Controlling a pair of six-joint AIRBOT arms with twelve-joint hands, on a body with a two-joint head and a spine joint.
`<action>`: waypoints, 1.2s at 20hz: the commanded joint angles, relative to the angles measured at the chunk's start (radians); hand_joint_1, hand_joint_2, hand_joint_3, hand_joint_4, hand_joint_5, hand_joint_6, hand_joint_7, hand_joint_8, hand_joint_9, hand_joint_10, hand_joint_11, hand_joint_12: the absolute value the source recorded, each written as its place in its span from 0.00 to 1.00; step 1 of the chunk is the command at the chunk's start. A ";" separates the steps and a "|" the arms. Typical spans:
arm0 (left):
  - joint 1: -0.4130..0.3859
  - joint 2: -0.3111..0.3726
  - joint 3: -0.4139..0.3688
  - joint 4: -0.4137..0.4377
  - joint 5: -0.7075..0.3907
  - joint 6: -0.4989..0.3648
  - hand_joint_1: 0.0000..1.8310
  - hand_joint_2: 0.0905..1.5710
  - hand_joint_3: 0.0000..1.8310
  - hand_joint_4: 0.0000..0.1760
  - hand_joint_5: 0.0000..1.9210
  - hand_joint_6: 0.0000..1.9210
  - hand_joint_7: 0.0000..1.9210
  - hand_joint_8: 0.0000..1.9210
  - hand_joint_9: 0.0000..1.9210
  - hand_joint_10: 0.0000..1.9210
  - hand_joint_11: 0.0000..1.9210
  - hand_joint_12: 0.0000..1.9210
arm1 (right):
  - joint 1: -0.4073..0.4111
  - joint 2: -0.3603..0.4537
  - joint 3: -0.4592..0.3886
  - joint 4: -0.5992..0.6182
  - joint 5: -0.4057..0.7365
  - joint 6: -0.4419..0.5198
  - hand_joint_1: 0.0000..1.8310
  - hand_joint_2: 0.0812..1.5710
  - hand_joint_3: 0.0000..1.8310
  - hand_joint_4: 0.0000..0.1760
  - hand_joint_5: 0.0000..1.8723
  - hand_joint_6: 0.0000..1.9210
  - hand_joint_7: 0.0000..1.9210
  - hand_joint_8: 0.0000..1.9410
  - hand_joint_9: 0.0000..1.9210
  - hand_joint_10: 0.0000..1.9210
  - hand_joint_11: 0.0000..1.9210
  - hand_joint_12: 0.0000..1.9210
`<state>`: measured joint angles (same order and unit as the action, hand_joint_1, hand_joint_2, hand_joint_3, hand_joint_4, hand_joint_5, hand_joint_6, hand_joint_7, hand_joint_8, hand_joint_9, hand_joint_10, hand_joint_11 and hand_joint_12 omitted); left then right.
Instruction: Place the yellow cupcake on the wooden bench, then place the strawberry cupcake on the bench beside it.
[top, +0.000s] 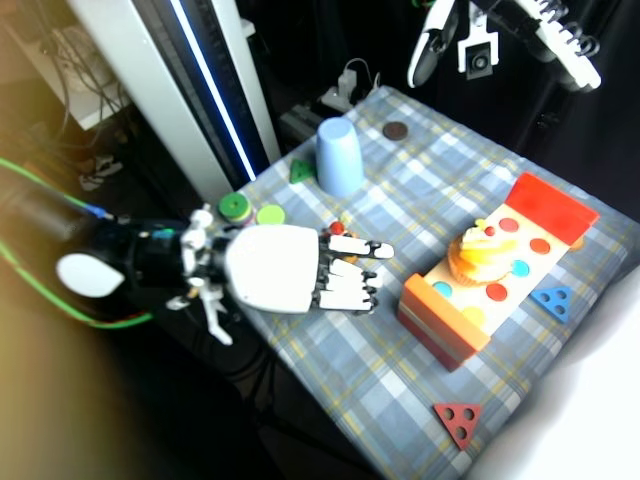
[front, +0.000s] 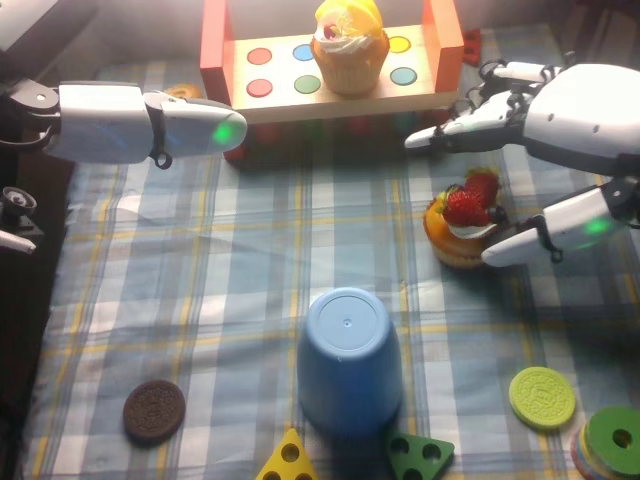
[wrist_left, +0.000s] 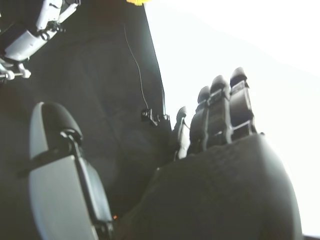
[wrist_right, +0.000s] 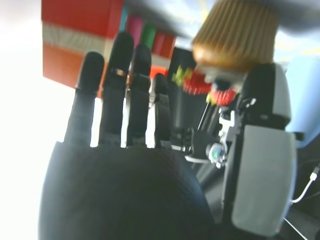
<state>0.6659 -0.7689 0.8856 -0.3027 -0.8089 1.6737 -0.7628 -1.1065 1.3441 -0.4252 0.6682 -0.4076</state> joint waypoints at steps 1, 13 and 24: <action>-0.007 0.005 0.000 0.011 -0.127 -0.010 0.45 0.48 0.00 1.00 0.00 0.00 0.06 0.00 0.08 0.00 0.00 0.28 | 0.017 -0.007 0.009 0.023 0.084 0.001 0.50 0.54 0.00 0.36 0.22 0.00 0.27 0.00 0.28 0.01 0.00 0.59; 0.007 0.013 -0.006 0.001 -0.121 -0.010 0.48 0.45 0.00 1.00 0.00 0.00 0.05 0.00 0.07 0.00 0.00 0.27 | 0.032 0.018 -0.012 0.017 0.199 0.058 0.65 0.66 0.00 0.00 0.59 0.40 0.50 0.96 0.52 1.00 0.56 1.00; 0.019 0.017 -0.009 -0.010 -0.108 -0.010 0.47 0.46 0.00 1.00 0.01 0.00 0.06 0.00 0.08 0.00 0.00 0.16 | 0.255 0.051 0.026 0.077 0.318 0.002 0.69 0.69 0.00 0.00 0.57 0.31 0.51 0.65 0.47 0.77 0.38 0.95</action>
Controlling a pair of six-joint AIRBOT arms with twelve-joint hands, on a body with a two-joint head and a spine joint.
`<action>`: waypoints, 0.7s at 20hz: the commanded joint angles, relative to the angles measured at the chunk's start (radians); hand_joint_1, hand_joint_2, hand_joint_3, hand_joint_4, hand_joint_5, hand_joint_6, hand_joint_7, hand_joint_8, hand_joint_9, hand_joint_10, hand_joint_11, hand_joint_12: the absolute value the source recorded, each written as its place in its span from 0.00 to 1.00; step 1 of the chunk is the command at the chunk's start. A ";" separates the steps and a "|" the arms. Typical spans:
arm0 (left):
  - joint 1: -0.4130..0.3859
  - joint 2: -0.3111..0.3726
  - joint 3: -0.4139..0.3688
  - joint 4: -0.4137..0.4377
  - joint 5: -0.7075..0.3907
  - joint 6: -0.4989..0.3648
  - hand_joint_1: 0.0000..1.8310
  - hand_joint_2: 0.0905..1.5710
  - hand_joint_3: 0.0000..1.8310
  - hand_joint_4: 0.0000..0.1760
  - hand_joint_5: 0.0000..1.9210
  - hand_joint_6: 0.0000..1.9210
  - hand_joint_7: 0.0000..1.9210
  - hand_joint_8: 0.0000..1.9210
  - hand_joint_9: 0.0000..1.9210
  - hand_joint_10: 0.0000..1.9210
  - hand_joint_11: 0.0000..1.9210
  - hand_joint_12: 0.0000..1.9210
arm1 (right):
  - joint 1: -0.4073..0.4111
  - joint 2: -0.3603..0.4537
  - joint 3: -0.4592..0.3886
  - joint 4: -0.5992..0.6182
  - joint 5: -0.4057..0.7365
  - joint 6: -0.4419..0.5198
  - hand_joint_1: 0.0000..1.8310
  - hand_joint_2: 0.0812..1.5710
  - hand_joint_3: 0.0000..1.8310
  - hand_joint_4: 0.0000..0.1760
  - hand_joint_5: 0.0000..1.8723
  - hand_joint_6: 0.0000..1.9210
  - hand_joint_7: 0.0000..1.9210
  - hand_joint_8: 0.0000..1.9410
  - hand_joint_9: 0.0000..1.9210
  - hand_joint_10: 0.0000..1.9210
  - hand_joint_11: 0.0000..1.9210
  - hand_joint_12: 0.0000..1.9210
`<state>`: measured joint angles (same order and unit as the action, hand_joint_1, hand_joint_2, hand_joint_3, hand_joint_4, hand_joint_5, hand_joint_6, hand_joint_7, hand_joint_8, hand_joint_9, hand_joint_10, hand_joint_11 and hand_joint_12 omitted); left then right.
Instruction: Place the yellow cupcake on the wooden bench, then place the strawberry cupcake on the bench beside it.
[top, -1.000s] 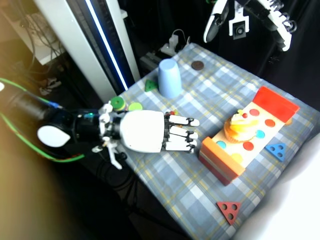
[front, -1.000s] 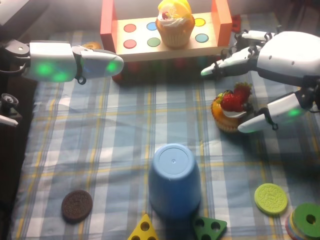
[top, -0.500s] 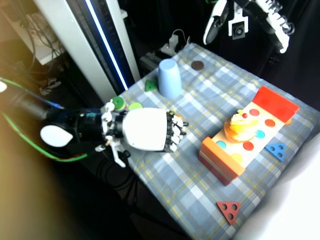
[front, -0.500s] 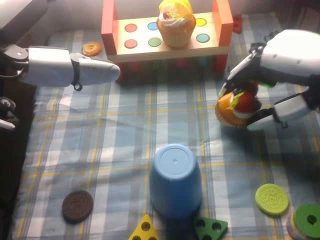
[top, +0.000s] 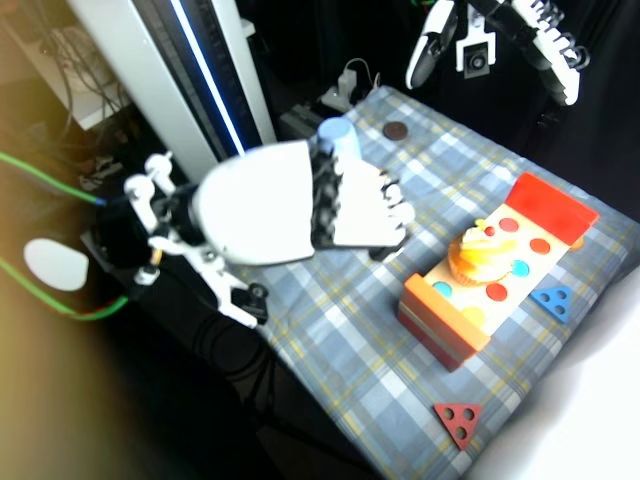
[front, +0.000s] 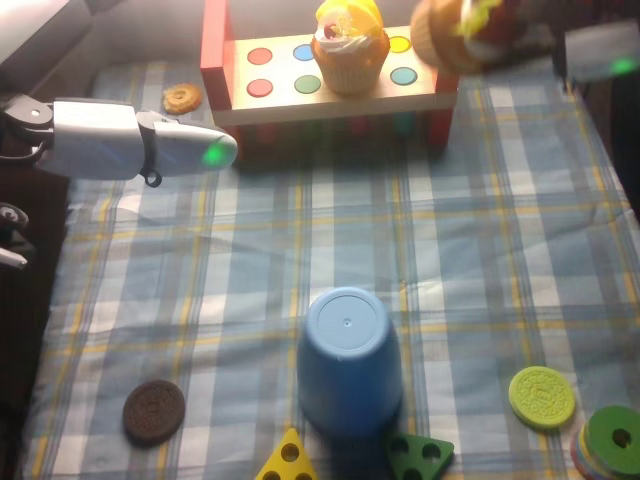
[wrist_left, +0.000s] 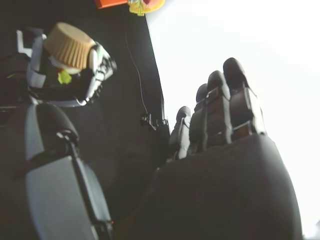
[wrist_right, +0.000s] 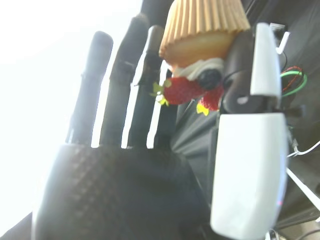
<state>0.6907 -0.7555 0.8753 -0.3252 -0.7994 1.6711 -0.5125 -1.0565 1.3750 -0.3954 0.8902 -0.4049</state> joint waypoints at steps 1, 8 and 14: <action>-0.006 0.003 0.002 0.012 -0.116 -0.008 0.47 0.47 0.00 1.00 0.00 0.00 0.06 0.00 0.08 0.00 0.00 0.13 | 0.032 -0.016 0.013 0.047 0.064 -0.009 0.70 0.67 0.00 0.00 0.60 0.27 0.56 0.57 0.48 0.73 0.38 0.92; -0.006 -0.002 0.006 0.011 -0.103 -0.008 0.47 0.47 0.00 1.00 0.00 0.00 0.05 0.00 0.07 0.00 0.00 0.10 | 0.117 -0.103 0.112 0.016 -0.104 -0.014 0.69 0.63 0.00 0.00 0.65 0.26 0.64 0.34 0.54 0.31 0.19 0.73; -0.007 -0.003 0.008 0.014 -0.099 -0.008 0.49 0.46 0.00 1.00 0.00 0.00 0.06 0.00 0.09 0.00 0.00 0.14 | 0.165 -0.169 0.159 -0.052 -0.193 -0.014 0.70 0.62 0.00 0.00 0.74 0.04 0.63 0.39 0.53 0.49 0.40 0.76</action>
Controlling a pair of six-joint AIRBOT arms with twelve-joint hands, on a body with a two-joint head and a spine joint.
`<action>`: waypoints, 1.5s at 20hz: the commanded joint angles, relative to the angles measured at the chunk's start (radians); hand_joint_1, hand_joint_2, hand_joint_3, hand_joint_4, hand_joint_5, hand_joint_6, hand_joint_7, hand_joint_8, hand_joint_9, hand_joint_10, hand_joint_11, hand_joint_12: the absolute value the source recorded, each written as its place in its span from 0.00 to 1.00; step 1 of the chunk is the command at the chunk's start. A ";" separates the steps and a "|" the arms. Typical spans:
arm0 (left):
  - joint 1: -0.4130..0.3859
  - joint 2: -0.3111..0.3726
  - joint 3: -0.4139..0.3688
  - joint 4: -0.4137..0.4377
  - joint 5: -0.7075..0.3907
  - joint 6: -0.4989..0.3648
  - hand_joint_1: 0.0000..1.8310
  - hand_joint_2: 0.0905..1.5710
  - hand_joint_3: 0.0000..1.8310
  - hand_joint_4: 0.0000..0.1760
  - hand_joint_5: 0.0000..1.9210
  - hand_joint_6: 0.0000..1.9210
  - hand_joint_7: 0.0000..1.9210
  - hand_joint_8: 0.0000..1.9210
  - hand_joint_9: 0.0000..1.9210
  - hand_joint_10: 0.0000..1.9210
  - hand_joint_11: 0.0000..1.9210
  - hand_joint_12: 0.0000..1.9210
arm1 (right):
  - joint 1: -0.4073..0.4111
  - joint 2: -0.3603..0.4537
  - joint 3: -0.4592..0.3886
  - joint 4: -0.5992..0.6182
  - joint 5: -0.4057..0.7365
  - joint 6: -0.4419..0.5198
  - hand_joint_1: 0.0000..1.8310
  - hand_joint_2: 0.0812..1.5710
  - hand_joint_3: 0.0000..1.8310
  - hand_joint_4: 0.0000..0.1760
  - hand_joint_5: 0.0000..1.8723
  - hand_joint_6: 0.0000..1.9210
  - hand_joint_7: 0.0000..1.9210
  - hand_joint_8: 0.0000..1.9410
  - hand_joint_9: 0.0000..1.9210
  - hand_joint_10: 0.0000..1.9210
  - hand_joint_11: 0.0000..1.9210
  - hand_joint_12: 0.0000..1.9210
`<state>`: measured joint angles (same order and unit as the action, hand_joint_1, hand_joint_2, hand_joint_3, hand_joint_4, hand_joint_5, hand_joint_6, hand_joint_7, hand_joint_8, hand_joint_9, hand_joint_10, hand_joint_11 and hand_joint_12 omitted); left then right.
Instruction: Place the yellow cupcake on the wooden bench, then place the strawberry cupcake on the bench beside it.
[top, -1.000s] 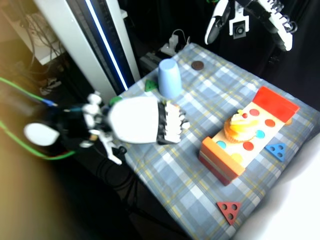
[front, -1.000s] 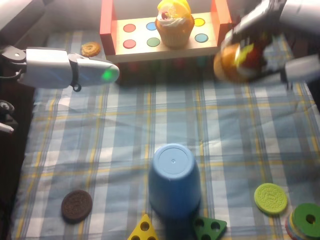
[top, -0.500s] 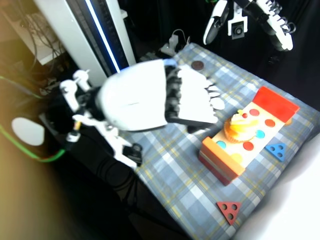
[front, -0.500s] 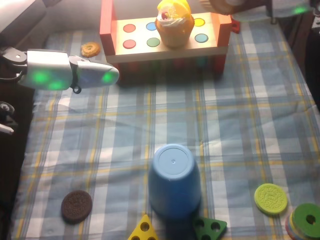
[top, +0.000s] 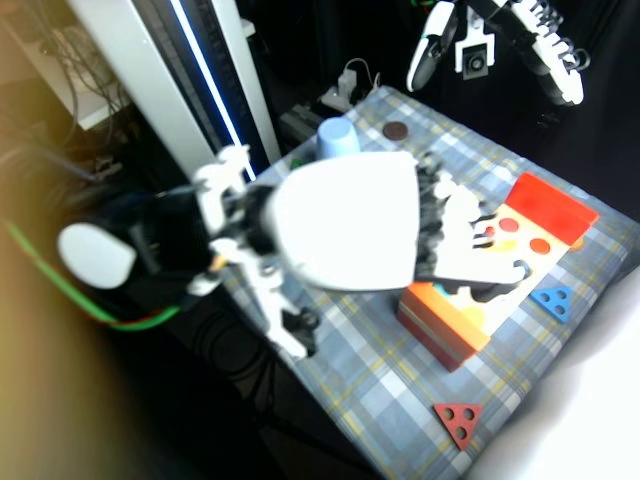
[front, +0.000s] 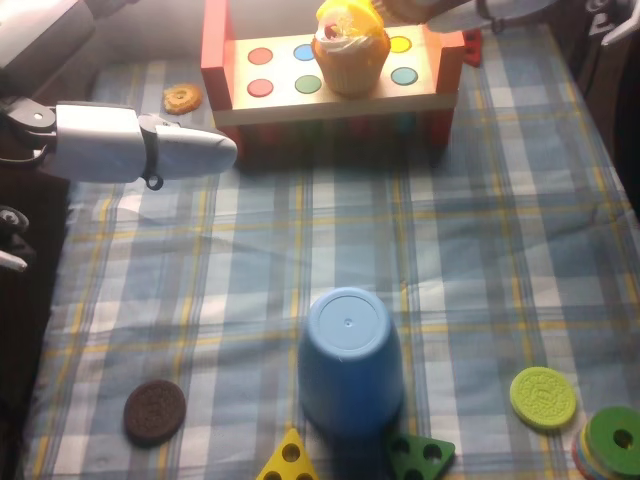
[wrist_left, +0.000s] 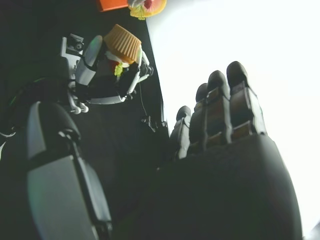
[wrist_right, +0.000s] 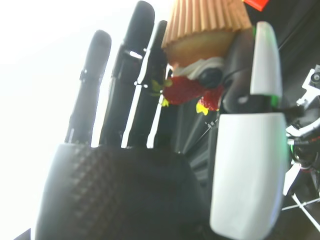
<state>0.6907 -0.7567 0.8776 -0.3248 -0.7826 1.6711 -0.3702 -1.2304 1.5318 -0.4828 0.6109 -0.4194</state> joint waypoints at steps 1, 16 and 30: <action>-0.008 -0.002 0.006 0.015 -0.115 -0.008 0.48 0.47 0.00 1.00 0.01 0.00 0.07 0.00 0.09 0.00 0.00 0.14 | 0.025 -0.005 0.011 0.032 0.077 0.001 0.70 0.61 0.00 0.00 0.69 0.18 0.69 0.25 0.56 0.41 0.34 0.74; -0.017 -0.008 0.013 0.021 -0.100 -0.008 0.46 0.48 0.00 1.00 0.01 0.00 0.05 0.00 0.07 0.01 0.01 0.01 | 0.038 -0.077 0.048 0.019 0.044 0.001 0.70 0.62 0.00 0.00 0.68 0.17 0.66 0.33 0.61 0.37 0.39 0.76; -0.015 -0.009 0.011 0.014 -0.095 -0.008 0.47 0.47 0.00 1.00 0.00 0.00 0.06 0.00 0.08 0.00 0.00 0.00 | 0.049 -0.061 0.009 0.023 0.089 0.005 0.66 0.63 0.00 0.00 0.64 0.32 0.52 0.11 0.43 0.13 0.12 0.67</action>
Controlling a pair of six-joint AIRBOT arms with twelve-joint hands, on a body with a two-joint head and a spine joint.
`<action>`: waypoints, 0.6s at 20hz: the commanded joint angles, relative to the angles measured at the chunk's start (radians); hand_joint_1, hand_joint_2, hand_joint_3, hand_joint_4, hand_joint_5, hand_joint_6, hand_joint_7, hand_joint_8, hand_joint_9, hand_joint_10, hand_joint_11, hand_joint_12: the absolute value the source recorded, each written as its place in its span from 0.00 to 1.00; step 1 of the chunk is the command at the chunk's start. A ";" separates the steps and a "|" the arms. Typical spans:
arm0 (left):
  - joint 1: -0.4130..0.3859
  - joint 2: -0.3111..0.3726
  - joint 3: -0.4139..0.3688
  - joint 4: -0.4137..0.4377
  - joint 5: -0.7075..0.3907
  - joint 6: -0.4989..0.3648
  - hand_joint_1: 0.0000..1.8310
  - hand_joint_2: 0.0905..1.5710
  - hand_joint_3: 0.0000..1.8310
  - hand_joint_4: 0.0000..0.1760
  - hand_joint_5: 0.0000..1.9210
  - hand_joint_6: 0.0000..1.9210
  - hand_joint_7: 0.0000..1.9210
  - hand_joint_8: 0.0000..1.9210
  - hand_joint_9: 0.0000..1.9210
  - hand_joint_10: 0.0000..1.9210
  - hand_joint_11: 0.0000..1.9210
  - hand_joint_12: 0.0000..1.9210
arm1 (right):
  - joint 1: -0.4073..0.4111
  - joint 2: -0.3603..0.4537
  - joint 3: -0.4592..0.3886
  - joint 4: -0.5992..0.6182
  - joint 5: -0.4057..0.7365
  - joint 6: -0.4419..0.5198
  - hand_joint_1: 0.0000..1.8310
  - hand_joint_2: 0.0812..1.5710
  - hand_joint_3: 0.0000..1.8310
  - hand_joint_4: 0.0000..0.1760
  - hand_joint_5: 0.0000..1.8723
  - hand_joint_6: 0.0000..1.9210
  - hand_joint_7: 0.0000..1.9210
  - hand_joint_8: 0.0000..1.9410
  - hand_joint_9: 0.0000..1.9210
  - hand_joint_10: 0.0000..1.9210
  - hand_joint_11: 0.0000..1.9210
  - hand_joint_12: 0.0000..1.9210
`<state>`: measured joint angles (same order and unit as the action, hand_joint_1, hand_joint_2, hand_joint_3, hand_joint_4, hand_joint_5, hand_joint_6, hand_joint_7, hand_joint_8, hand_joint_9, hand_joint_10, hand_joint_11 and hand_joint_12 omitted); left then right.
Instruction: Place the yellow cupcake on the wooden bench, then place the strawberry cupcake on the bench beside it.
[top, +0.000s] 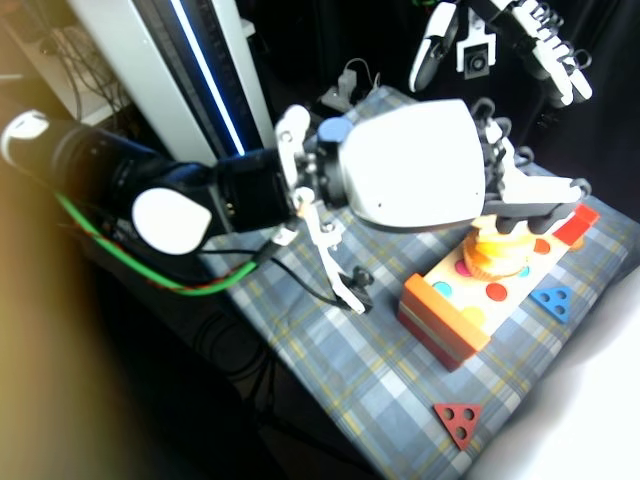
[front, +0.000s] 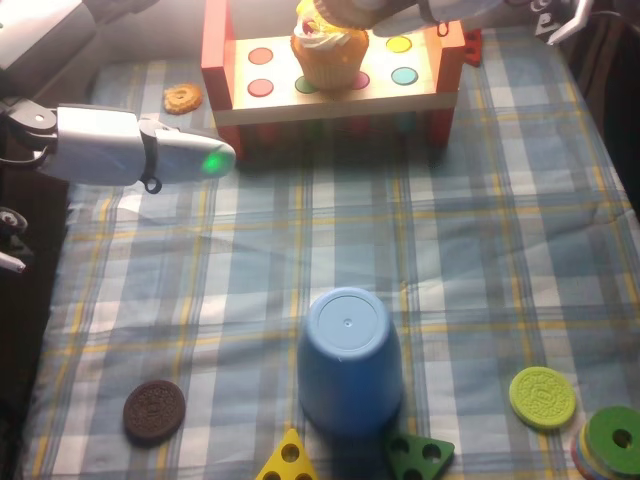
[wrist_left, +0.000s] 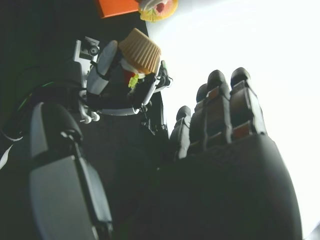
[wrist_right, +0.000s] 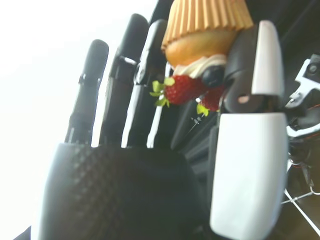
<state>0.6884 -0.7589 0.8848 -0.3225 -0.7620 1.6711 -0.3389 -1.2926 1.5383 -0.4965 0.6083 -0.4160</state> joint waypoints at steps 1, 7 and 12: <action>-0.013 -0.006 0.003 0.012 -0.115 -0.008 0.47 0.47 0.00 1.00 0.00 0.00 0.06 0.00 0.07 0.00 0.01 0.00 | 0.018 0.001 0.005 0.033 0.080 0.001 0.65 0.63 0.00 0.00 0.64 0.31 0.47 0.04 0.38 0.07 0.03 0.69; -0.013 -0.006 0.003 0.012 -0.110 -0.008 0.46 0.47 0.00 1.00 0.00 0.00 0.06 0.00 0.08 0.01 0.00 0.00 | 0.018 0.001 0.029 -0.002 -0.006 0.001 0.70 0.62 0.00 0.00 0.63 0.32 0.71 0.19 0.68 0.21 0.46 0.67; -0.013 -0.004 0.002 0.014 -0.115 -0.008 0.46 0.47 0.00 1.00 0.01 0.00 0.05 0.00 0.07 0.00 0.00 0.00 | 0.018 0.001 0.053 -0.022 -0.061 0.001 0.71 0.60 0.00 0.00 0.71 0.13 0.74 0.18 0.60 0.58 0.49 0.83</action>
<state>0.6884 -0.7647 0.8845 -0.3214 -0.7544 1.6711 -0.3389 -1.2919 1.5898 -0.5457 0.4583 -0.4160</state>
